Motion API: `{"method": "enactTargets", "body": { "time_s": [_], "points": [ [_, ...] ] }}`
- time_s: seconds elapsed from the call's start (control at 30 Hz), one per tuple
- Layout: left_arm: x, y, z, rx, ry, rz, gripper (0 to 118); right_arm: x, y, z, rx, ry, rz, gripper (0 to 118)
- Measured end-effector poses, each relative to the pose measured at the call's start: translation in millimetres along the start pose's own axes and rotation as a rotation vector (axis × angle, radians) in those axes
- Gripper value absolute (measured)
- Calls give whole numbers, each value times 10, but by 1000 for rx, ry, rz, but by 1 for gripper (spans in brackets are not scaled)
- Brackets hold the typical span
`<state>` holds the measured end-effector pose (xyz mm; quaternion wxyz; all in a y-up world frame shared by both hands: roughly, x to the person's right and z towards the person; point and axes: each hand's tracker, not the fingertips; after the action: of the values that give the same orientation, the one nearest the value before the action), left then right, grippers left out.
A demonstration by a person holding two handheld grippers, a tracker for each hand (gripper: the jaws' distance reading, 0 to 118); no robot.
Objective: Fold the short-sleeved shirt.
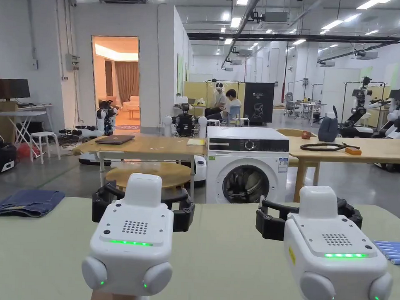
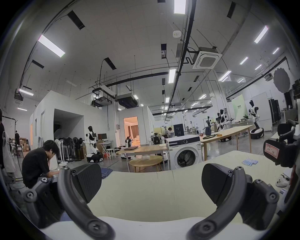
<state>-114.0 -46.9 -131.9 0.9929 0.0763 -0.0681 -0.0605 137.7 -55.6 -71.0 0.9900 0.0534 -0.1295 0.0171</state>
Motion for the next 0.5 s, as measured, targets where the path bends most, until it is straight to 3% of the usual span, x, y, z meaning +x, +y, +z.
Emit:
{"method": "enactTargets", "body": {
  "time_s": [0.5],
  "points": [
    [-57,18,22,-42,-25,41,118,-33,54,28,-8,18,5,118]
  ]
}}
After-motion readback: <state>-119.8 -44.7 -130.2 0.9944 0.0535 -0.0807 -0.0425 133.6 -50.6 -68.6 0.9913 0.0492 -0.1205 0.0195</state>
